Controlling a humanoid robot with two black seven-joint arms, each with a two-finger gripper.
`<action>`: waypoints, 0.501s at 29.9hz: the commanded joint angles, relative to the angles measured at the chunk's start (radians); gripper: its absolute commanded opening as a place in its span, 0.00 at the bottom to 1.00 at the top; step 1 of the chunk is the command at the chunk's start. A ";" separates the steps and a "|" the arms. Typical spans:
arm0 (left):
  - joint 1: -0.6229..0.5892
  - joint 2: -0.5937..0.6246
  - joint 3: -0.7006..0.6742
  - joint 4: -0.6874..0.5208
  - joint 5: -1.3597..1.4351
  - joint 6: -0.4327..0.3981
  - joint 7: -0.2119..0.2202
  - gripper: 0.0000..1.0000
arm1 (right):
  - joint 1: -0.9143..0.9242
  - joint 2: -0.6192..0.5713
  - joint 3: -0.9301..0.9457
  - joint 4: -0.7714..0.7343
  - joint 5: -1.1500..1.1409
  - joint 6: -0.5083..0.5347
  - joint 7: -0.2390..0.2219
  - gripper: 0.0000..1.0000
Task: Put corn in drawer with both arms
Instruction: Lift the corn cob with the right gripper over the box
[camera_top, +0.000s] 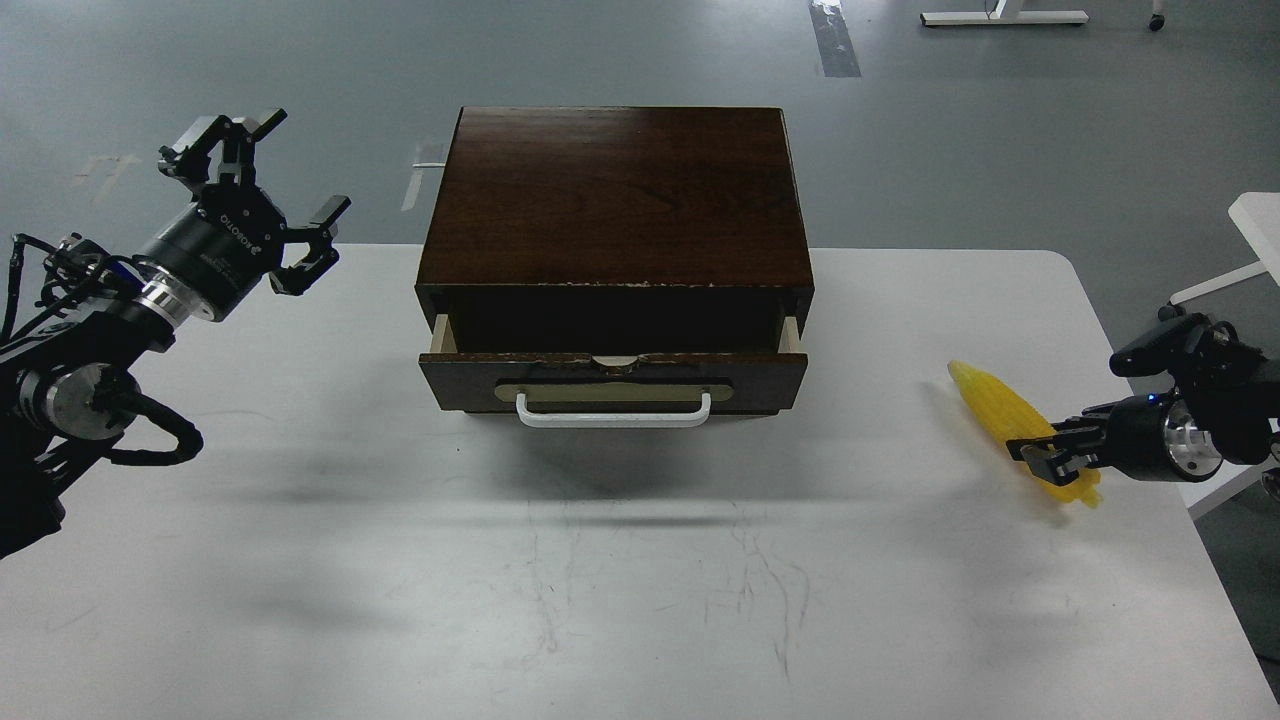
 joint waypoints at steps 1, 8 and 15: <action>-0.003 0.000 0.000 0.000 0.000 0.000 0.000 0.98 | 0.137 -0.014 -0.001 0.053 0.007 0.002 0.000 0.00; -0.005 0.001 -0.004 0.000 0.000 0.000 0.000 0.98 | 0.505 0.088 -0.039 0.184 0.103 0.005 0.000 0.00; -0.006 0.005 -0.005 -0.002 0.000 0.000 0.000 0.98 | 0.740 0.383 -0.147 0.250 0.248 -0.015 0.000 0.00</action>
